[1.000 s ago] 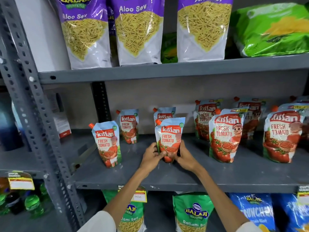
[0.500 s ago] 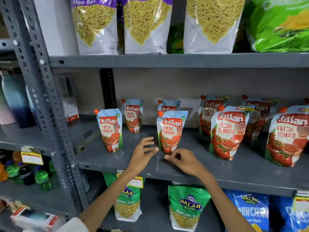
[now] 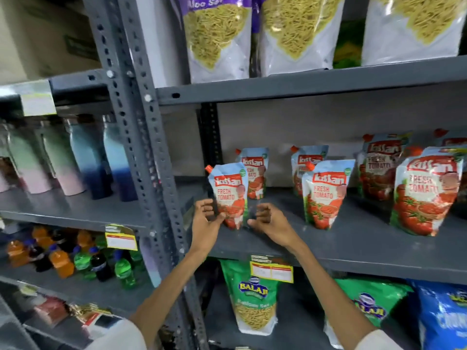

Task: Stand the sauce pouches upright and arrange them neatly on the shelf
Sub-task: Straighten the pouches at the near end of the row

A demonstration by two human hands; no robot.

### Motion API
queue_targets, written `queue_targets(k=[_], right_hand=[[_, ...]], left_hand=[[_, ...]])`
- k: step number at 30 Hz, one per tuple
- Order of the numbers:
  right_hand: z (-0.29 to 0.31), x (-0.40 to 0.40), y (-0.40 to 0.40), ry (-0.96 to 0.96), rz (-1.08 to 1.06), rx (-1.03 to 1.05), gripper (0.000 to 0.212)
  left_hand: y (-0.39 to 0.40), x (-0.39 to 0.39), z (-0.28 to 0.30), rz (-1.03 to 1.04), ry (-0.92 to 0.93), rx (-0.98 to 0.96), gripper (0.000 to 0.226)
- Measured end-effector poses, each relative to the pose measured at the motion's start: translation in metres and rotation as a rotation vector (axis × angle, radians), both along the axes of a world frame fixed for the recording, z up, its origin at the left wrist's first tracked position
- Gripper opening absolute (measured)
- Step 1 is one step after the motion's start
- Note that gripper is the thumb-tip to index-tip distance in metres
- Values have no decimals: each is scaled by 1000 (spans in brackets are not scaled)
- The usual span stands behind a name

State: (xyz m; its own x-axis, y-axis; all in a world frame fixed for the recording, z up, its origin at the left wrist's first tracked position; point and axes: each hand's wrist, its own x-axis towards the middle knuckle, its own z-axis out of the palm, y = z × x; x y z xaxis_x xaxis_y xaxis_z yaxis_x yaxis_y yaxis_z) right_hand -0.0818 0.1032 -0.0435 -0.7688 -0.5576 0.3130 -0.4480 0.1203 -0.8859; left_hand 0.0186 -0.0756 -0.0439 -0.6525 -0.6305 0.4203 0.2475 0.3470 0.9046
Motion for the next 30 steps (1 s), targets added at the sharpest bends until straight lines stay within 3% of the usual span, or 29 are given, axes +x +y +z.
queue_targets(k=[3,5,9,21,30], right_hand=[[5,1,-32,68,12,11,33],[10,6,-48,52,9,8,40],[7,8,-57,58,-10,27,59],[6,-5,-16,78,-112,121,57],[5,-8,-13,68,-103,115,61]], left_hand=[[-24,-6,0,-116,-139,36,57],[-33,-13,0,-195,-206,27,62],[-36,-23,1,-288,-276,-35,53],[-6,-44,0,-365,-322,-185,33],[-3,-47,0,-346,-334,-157,36]])
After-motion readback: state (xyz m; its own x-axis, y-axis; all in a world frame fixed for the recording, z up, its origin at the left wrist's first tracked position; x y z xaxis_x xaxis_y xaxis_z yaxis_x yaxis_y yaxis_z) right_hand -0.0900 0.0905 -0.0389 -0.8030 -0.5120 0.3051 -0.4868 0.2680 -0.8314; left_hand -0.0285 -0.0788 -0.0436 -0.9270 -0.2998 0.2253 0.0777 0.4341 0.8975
